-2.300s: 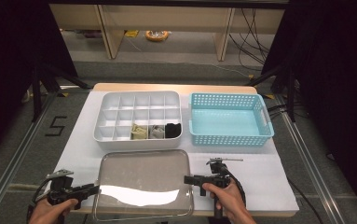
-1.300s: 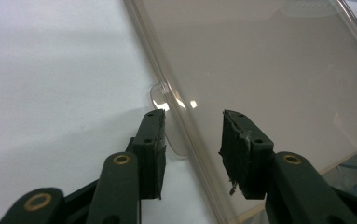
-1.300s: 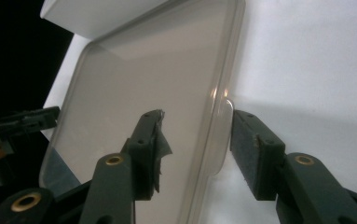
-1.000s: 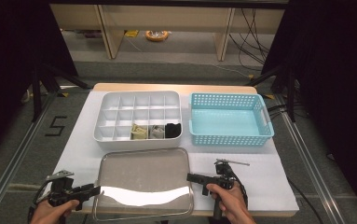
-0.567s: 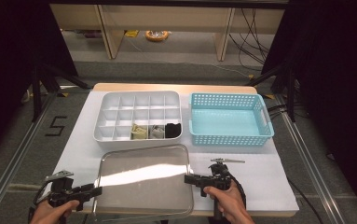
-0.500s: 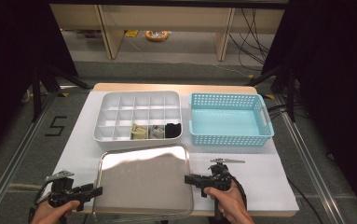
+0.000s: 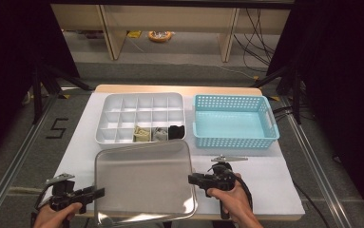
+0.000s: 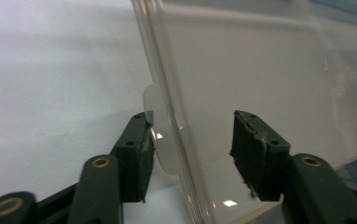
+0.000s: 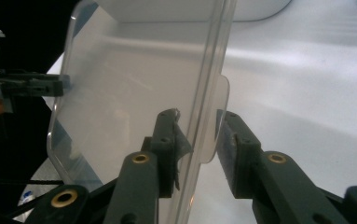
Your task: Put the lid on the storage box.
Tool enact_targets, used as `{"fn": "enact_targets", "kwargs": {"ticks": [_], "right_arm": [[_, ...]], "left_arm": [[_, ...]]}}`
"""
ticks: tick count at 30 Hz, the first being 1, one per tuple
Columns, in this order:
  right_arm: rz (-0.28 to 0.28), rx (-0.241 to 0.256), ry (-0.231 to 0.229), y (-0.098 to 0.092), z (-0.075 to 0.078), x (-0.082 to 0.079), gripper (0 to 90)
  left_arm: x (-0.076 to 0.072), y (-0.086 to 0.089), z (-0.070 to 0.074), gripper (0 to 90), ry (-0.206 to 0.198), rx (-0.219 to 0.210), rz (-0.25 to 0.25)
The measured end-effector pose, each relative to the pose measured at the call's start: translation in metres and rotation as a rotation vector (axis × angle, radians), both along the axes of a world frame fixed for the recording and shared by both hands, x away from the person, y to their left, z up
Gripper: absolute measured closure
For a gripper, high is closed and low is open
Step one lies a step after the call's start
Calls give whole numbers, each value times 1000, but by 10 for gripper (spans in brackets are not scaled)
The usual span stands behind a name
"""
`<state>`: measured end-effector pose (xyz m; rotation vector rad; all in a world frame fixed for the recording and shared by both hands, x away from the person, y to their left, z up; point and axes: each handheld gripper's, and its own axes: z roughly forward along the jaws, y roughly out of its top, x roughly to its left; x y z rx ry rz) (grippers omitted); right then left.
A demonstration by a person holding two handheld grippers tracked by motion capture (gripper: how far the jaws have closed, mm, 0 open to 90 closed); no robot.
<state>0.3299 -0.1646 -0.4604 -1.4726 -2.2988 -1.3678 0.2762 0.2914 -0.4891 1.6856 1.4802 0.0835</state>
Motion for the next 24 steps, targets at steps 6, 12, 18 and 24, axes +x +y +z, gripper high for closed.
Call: {"fn": "enact_targets", "kwargs": {"ticks": [6,12,18,24], "right_arm": [[14,12,6,2,13,1,742],[15,7,-17,2,26,3,749],[12,-4,-56,2,40,10,743],[-5,-8,-80,2,63,20,740]], "left_arm": [[-6,7,18,624,-34,12,15],[-6,10,38,668,-88,-10,14],[-1,7,57,673,-137,6,23],[11,7,81,678,-166,4,28]]}}
